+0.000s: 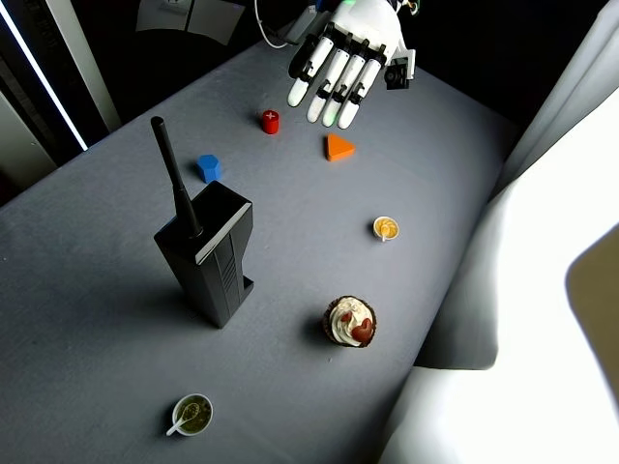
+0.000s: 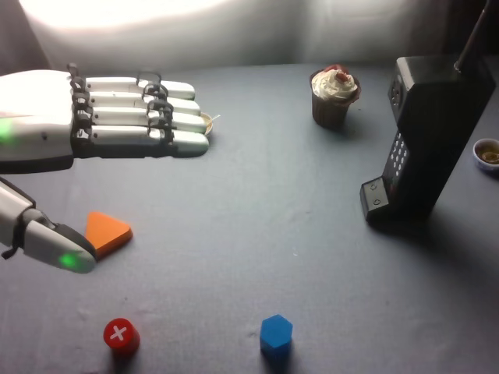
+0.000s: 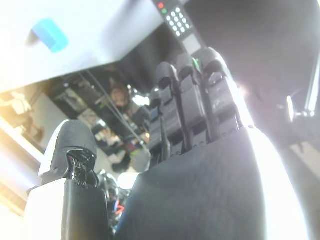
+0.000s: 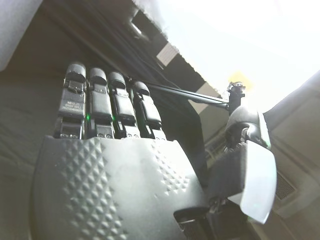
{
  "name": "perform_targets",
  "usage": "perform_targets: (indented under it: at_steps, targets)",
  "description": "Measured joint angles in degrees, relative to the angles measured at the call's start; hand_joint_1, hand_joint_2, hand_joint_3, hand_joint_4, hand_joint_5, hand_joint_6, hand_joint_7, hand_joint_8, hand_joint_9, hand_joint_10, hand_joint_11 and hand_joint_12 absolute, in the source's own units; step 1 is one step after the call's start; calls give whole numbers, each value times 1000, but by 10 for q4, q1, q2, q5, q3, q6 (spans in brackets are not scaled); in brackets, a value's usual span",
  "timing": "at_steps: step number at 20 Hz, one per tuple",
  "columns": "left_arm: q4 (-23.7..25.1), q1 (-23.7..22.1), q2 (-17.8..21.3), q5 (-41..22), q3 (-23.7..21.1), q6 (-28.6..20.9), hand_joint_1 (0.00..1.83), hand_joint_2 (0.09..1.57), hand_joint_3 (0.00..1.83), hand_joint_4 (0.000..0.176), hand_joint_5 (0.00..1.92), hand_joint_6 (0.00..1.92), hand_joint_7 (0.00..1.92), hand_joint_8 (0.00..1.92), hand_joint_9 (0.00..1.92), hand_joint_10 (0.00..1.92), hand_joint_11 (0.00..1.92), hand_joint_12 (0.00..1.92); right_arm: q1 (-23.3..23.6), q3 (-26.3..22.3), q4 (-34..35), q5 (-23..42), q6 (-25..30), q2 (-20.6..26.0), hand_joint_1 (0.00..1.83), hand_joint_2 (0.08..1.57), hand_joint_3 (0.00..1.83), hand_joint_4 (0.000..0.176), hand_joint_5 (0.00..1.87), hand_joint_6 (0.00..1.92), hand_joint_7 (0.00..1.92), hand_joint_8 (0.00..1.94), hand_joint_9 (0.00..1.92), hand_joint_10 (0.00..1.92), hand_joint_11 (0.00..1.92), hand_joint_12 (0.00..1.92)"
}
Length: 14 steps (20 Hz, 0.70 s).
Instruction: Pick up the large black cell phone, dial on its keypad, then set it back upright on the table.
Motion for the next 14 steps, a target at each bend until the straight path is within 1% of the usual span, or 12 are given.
perform_targets:
  at_steps: [2,4,7,9,10,11,12,13,14]
  targets:
    - [1,-1,0,0,0,0,0,1036,10,0,88,3,103,4,56,6,10,45,12,1,0,1,0,0,0,916,15,0,48,0,55,0,73,0,0,346]
    - [2,-1,0,0,0,0,0,1039,9,0,84,1,107,5,59,6,2,45,32,6,-3,1,-2,-1,0,919,8,0,76,8,82,8,98,8,0,383]
    - [1,-2,0,-2,4,0,0,1035,5,0,83,0,103,2,63,6,20,55,47,26,-40,5,-6,-17,0,924,6,0,65,2,70,1,88,2,0,358]
    - [2,-3,0,-3,3,0,0,1034,5,0,83,0,103,2,64,6,21,57,56,33,-61,-12,-9,-28,0,927,6,0,64,1,69,1,86,1,0,352]
    - [2,-4,0,-3,3,-2,0,1034,4,0,79,0,90,0,53,1,22,60,66,51,-61,-30,-13,-41,0,927,6,0,64,1,69,1,86,1,0,350]
    - [2,-6,0,-3,3,-2,0,1043,0,0,117,4,108,1,88,4,4,232,75,63,-52,-39,-17,-48,17,935,4,0,98,5,97,3,99,2,0,403]
    - [5,-9,0,-3,3,-2,0,1046,0,0,118,1,100,1,87,1,0,279,87,72,-44,-46,-23,-54,45,932,1,0,114,8,115,8,109,5,0,422]
    - [5,-15,0,-1,3,-2,0,1058,2,0,85,2,69,3,58,2,0,184,109,83,-39,-55,-35,-62,34,930,0,0,106,2,106,3,100,1,0,410]
    - [0,-20,0,0,3,-2,0,1065,3,0,94,5,78,5,66,5,0,188,130,90,-38,-63,-49,-70,33,926,0,0,95,1,90,2,96,0,0,373]
